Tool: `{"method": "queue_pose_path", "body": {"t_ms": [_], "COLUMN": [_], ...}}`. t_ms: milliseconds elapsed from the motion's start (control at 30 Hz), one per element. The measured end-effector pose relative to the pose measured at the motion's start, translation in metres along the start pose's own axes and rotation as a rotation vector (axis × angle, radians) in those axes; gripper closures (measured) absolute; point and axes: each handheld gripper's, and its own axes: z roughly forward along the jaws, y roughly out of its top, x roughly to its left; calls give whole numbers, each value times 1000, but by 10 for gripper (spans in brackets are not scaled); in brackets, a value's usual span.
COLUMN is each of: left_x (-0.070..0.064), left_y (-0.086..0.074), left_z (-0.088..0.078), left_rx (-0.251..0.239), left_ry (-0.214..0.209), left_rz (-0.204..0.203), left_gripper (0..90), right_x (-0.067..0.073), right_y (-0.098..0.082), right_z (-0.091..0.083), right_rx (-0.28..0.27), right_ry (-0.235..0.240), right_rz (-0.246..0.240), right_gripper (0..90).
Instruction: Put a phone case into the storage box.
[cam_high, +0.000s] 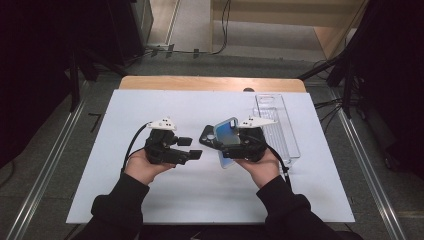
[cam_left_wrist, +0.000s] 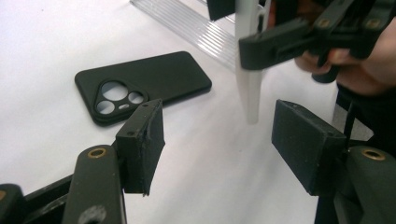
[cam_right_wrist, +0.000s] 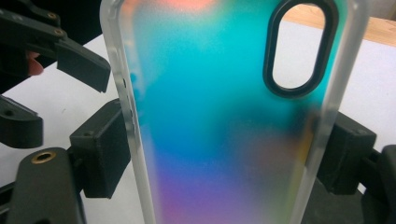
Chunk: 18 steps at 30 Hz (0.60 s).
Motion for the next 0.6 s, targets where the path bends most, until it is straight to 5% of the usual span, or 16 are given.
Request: {"method": "queue_pose_path", "body": {"t_ms": [600], "left_x": [14], "left_y": [-56], "left_z": [-8], "left_rx": [99], "left_ry": [-18], "left_rz": [-32], "left_gripper": [303], "right_x": [-16], "right_y": [5], "right_z": [-9], "right_rx": [11], "right_ry": [51], "right_rz": [27], "right_gripper": [161]}}
